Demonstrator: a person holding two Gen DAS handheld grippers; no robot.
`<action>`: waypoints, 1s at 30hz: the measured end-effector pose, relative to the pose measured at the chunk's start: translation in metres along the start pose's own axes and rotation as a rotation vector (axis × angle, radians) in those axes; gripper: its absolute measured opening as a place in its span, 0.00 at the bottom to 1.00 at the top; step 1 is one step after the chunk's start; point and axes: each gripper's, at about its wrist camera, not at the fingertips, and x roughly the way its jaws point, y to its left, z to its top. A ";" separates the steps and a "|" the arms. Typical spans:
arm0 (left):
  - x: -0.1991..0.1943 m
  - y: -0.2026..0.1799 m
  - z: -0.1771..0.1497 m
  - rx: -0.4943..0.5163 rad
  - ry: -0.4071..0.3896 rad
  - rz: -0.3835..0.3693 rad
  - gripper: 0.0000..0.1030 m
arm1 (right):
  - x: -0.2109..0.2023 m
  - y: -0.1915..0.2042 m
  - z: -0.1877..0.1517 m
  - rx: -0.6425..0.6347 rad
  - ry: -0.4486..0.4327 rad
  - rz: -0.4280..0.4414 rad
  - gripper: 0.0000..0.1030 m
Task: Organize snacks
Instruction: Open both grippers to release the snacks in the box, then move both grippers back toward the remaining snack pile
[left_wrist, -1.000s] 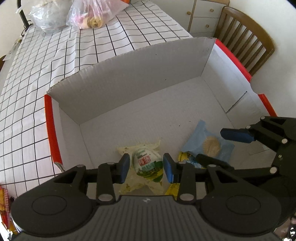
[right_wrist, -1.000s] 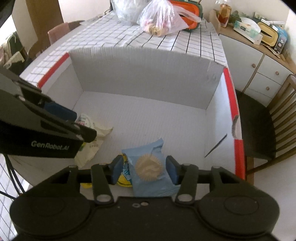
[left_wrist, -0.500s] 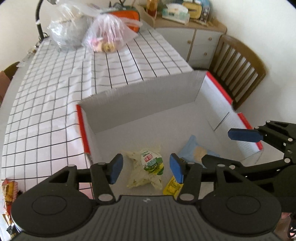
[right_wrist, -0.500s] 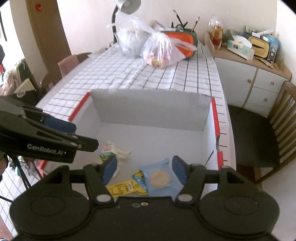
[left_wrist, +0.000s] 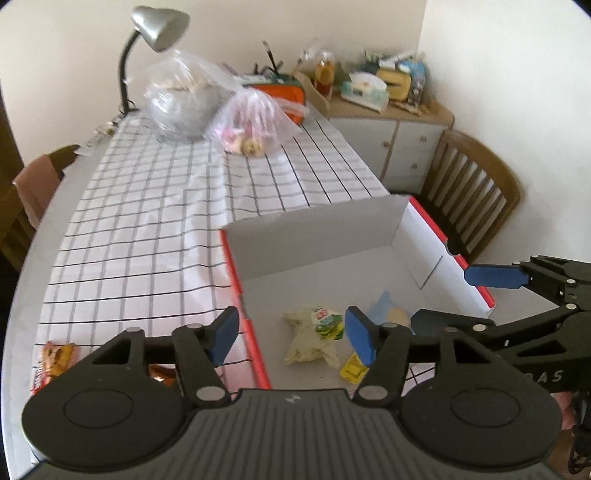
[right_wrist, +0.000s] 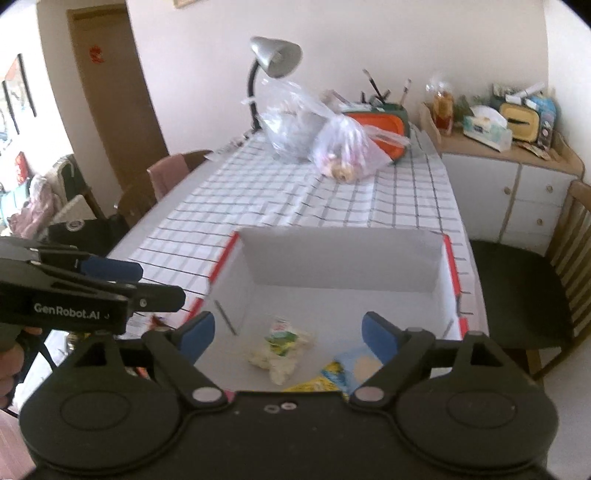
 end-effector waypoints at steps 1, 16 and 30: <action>-0.004 0.003 -0.003 -0.002 -0.007 0.001 0.62 | -0.003 0.006 0.000 -0.007 -0.010 0.007 0.88; -0.062 0.092 -0.051 -0.103 -0.088 0.043 0.68 | -0.004 0.095 -0.010 -0.045 -0.055 0.056 1.00; -0.078 0.189 -0.089 -0.153 -0.074 0.115 0.78 | 0.037 0.178 -0.027 -0.017 0.015 0.002 1.00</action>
